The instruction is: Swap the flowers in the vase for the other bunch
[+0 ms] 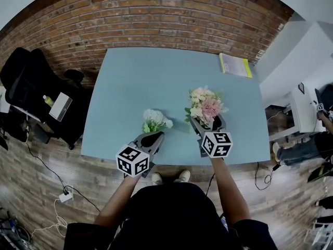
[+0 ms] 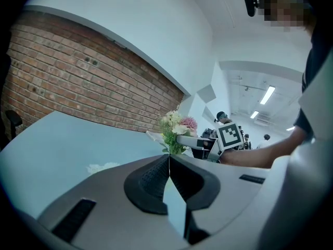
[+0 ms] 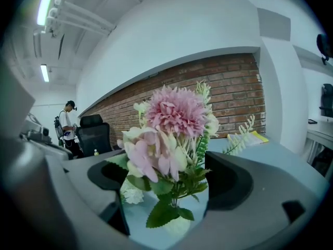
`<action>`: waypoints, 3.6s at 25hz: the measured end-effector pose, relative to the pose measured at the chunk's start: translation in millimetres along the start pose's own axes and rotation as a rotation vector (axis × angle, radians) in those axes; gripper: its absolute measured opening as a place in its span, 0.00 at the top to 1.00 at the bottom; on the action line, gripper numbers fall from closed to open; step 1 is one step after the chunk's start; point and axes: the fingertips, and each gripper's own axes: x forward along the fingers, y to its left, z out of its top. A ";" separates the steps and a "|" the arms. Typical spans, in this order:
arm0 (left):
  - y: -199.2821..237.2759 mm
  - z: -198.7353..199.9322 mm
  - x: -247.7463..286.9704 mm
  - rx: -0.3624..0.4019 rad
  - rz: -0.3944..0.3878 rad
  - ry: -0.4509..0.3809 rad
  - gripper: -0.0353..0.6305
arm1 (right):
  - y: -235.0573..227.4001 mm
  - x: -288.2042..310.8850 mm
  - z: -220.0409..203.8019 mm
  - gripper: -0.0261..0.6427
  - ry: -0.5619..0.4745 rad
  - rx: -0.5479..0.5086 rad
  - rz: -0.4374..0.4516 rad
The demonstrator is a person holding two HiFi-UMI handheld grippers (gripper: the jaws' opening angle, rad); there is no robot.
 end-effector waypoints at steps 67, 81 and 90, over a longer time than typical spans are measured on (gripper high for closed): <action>-75.4 -6.2 10.4 0.045 -0.072 -0.031 0.93 | 26.0 -82.9 -14.4 0.38 -0.028 -0.001 0.090; -116.6 -9.4 11.4 0.119 -0.051 -0.047 0.93 | 27.2 -128.6 -15.3 0.76 -0.054 -0.057 0.115; -156.3 -20.3 3.0 0.134 -0.028 -0.062 0.93 | 17.6 -172.0 -19.0 0.91 -0.078 -0.051 0.107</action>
